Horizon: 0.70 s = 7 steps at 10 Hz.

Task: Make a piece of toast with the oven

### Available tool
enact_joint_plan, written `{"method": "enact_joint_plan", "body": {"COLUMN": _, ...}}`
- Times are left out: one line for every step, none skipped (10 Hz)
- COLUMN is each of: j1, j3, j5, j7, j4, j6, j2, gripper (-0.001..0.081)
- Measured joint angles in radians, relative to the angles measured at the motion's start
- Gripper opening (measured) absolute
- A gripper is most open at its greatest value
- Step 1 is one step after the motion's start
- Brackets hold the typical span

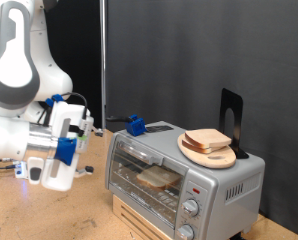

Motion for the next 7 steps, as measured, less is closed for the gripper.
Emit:
{"method": "enact_joint_plan", "body": {"j1": 0.010, "j3": 0.016, "j5": 0.060, "j7": -0.005, "j4": 0.018, "j6": 0.044, "j2": 0.031, "gripper": 0.0808}}
{"method": "enact_joint_plan", "body": {"j1": 0.020, "j3": 0.029, "j5": 0.110, "j7": -0.036, "j4": 0.040, "j6": 0.076, "j2": 0.062, "gripper": 0.0808}}
{"method": "enact_joint_plan", "body": {"j1": 0.029, "j3": 0.041, "j5": 0.151, "j7": -0.077, "j4": 0.066, "j6": 0.101, "j2": 0.095, "gripper": 0.0808}}
{"method": "enact_joint_plan", "body": {"j1": 0.036, "j3": 0.052, "j5": 0.181, "j7": -0.114, "j4": 0.095, "j6": 0.125, "j2": 0.130, "gripper": 0.0808}}
{"method": "enact_joint_plan", "body": {"j1": 0.047, "j3": 0.058, "j5": 0.192, "j7": -0.137, "j4": 0.128, "j6": 0.150, "j2": 0.165, "gripper": 0.0808}}
{"method": "enact_joint_plan", "body": {"j1": 0.060, "j3": 0.062, "j5": 0.192, "j7": -0.150, "j4": 0.164, "j6": 0.179, "j2": 0.201, "gripper": 0.0808}}
{"method": "enact_joint_plan", "body": {"j1": 0.072, "j3": 0.064, "j5": 0.192, "j7": -0.156, "j4": 0.201, "j6": 0.209, "j2": 0.236, "gripper": 0.0808}}
